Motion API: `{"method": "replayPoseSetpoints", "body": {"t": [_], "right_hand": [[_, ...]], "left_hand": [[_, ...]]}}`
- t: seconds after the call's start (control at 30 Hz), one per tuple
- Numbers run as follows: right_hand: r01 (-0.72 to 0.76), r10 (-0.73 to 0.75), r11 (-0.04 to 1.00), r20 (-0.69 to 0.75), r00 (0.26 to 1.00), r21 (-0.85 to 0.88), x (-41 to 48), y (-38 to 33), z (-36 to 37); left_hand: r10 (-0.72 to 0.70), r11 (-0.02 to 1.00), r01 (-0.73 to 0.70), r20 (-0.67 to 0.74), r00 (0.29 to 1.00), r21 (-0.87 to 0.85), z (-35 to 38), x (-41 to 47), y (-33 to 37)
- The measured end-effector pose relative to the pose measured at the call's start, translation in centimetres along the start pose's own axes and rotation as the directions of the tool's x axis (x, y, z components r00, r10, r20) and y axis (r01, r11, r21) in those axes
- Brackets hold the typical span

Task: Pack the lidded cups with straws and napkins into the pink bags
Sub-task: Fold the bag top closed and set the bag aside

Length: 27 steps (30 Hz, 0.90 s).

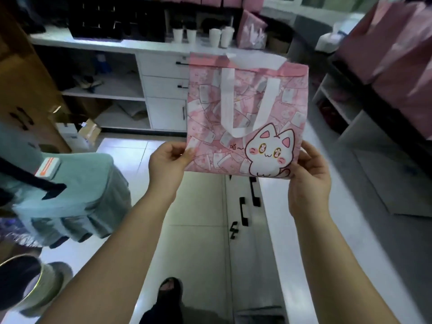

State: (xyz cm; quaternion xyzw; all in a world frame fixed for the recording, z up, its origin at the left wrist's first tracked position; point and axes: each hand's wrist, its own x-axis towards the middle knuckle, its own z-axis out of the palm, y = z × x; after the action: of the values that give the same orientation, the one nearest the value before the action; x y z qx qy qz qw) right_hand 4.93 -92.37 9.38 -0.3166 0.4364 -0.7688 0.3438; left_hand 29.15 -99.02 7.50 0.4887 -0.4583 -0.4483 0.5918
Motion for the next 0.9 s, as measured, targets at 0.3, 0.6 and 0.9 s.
{"method": "replayPoseSetpoints", "body": {"t": [0.3,0.6,0.9], "right_hand": [[0.243,-0.250,0.968,-0.232,0.940,-0.062,11.6,-4.7,-1.2],[0.402,-0.462,0.887,-0.459,0.759,-0.227,18.3,-10.5,-3.5],[0.410,-0.650,0.760,-0.586,0.484,-0.504,16.3,-16.8,-9.7]], "left_hand": [[0.148,0.984,-0.106,0.318,0.936,-0.144,15.2,13.1,1.9],[0.248,0.962,-0.109,0.643,0.724,-0.248,29.6,20.8,6.3],[0.174,0.959,0.096,0.823,0.540,-0.266,43.4,13.8,7.9]]}}
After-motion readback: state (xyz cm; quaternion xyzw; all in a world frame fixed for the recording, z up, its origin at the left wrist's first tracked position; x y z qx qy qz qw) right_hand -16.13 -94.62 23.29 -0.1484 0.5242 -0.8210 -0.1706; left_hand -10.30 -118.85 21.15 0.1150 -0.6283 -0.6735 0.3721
